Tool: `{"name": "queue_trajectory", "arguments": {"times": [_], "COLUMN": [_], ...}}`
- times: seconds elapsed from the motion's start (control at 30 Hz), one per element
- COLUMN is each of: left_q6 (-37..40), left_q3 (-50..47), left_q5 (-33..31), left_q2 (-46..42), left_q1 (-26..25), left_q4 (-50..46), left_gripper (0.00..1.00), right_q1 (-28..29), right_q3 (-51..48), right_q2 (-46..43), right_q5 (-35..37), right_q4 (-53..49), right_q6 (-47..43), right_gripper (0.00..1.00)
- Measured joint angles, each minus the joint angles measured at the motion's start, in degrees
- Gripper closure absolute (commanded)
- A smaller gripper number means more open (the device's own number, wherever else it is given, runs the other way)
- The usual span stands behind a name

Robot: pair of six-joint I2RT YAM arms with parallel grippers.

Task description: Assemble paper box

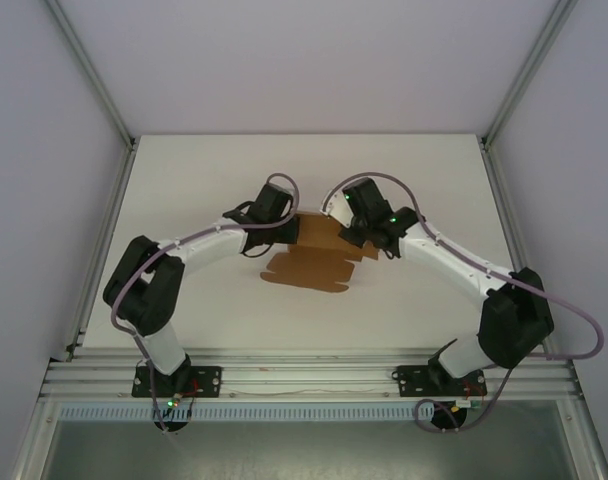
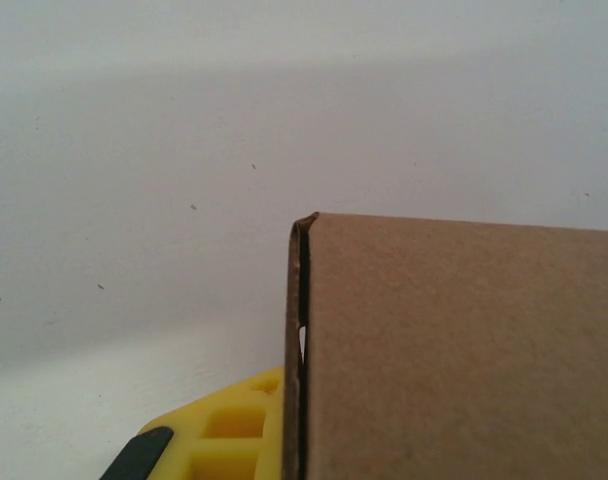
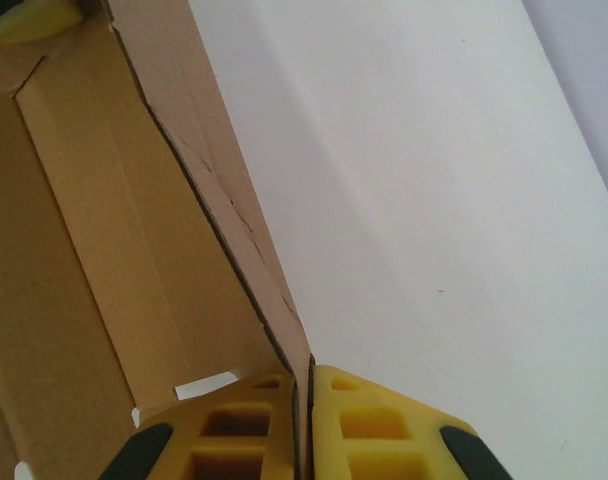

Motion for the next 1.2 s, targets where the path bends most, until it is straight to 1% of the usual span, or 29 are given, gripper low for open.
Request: {"name": "queue_trajectory", "arguments": {"times": [0.1, 0.23, 0.27, 0.3, 0.33, 0.43, 0.53, 0.7, 0.73, 0.77, 0.87, 0.9, 0.93, 1.0, 1.07, 1.2], "left_q6": [-2.19, -3.85, -3.96, -3.96, -3.96, -4.13, -4.83, -6.27, -6.54, -6.73, -6.93, -6.91, -6.91, -6.91, -6.86, -6.43], "left_q3": [0.85, 1.57, 1.92, 2.34, 2.60, 2.75, 2.73, 2.73, 2.73, 2.73, 2.73, 2.73, 2.73, 2.73, 2.73, 2.25], "left_q5": [-0.31, -0.11, -0.13, -0.17, -0.15, -0.15, -0.15, -0.15, -0.15, -0.15, -0.17, -0.17, -0.17, -0.22, -0.22, -0.22], "left_q2": [1.33, 2.40, 2.64, 2.93, 3.06, 3.13, 3.13, 3.13, 3.13, 3.13, 3.13, 3.13, 3.13, 3.13, 3.13, 2.60], "left_q1": [0.07, 0.04, 0.04, 0.04, 0.04, 0.04, 0.04, 0.04, 0.04, 0.04, 0.04, 0.04, 0.02, -0.07, -0.07, -0.07], "left_q4": [-0.17, -0.63, -0.83, -0.87, -0.85, -0.83, -0.81, -0.46, -0.42, -0.42, -0.39, -0.39, -0.39, -0.37, -0.15, 1.62], "left_gripper": [1.00, 1.00, 1.00, 1.00, 1.00, 1.00, 1.00, 1.00, 1.00, 1.00, 1.00, 1.00, 1.00, 1.00, 1.00, 1.00], "right_q1": [1.46, 3.10, 3.23, 3.32, 3.32, 3.43, 3.58, 3.58, 3.65, 3.69, 3.91, 4.04, 4.09, 4.17, 4.26, 4.17], "right_q3": [-1.07, -2.08, -2.08, -2.08, -2.08, -2.05, -2.03, -2.03, -2.03, -2.10, -4.37, -5.86, -7.26, -9.66, -11.93, -15.15], "right_q2": [0.98, 3.65, 4.42, 5.09, 5.57, 6.16, 6.16, 6.16, 6.16, 6.14, 4.94, 3.85, 2.54, -0.57, -4.81, -14.32], "right_q5": [4.81, 13.70, 15.58, 17.29, 18.45, 19.52, 19.17, 18.10, 17.94, 17.81, 16.98, 16.17, 15.26, 13.60, 12.20, 12.79], "right_q4": [4.00, 9.99, 10.99, 11.85, 12.52, 12.92, 12.72, 12.81, 12.96, 13.22, 16.26, 17.09, 17.73, 18.36, 18.88, 18.71], "right_q6": [1.88, 2.97, 2.82, 2.45, 2.32, 1.79, 3.43, 14.38, 16.83, 19.32, 26.29, 28.30, 29.92, 33.05, 35.34, 39.15], "right_gripper": [0.86, 0.76, 0.76, 0.80, 0.81, 0.84, 0.85, 0.85, 0.83, 0.77, 0.68, 0.63, 0.57, 0.41, 0.27, 0.10]}}
